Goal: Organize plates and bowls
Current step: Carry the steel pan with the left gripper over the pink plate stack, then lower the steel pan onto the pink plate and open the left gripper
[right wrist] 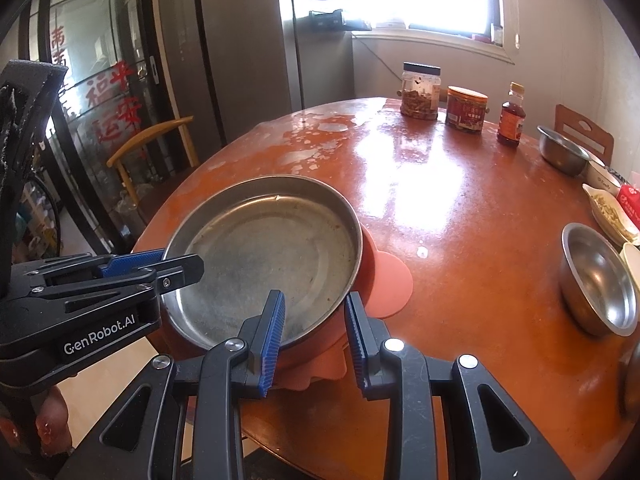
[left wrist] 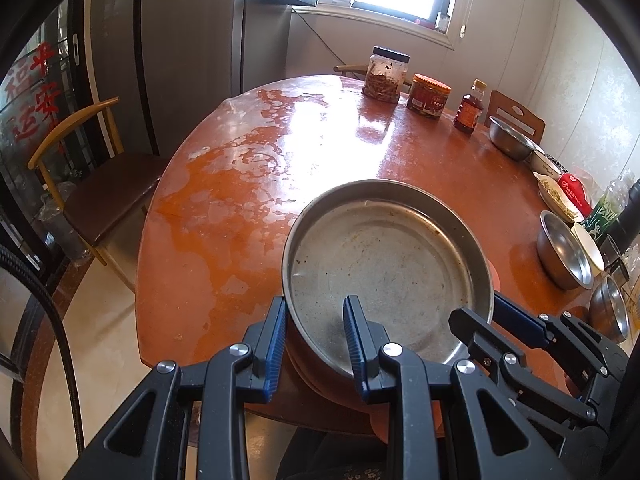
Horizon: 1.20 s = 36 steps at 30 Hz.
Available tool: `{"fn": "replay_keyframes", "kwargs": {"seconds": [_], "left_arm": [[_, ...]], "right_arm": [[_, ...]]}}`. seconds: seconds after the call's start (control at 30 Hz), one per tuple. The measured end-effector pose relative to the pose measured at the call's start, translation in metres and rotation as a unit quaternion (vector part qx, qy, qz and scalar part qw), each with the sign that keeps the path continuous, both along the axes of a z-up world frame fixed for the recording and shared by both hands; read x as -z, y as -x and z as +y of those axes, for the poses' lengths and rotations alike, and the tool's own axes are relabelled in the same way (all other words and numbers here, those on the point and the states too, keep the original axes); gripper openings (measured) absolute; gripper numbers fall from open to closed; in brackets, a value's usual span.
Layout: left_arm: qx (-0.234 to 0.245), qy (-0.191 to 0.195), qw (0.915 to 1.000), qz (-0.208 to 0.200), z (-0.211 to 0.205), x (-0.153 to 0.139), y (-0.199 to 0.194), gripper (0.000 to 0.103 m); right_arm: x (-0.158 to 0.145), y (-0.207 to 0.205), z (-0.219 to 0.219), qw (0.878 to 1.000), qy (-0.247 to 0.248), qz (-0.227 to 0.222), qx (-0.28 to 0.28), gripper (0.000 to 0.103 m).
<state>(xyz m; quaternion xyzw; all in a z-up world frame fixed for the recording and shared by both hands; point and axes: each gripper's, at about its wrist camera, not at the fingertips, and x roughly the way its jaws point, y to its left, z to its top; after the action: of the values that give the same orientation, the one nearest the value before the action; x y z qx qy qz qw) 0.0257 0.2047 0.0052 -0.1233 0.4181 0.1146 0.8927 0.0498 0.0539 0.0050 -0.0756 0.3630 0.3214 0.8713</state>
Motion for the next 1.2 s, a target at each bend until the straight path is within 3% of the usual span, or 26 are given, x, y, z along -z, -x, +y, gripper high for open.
{"fn": "replay_keyframes", "kwargs": {"seconds": [0.8,1.2], "left_arm": [[0.008,0.003,1.0000,-0.005,-0.005,-0.002,0.008,0.029],[0.005,0.005,0.9998,-0.018,-0.004,-0.010,0.011,0.029]], "right_arm": [[0.003,0.001,-0.012,0.999,-0.033,0.039,-0.003,0.045],[-0.006,0.006,-0.016,0.999,-0.041,0.029,0.001,0.054]]}}
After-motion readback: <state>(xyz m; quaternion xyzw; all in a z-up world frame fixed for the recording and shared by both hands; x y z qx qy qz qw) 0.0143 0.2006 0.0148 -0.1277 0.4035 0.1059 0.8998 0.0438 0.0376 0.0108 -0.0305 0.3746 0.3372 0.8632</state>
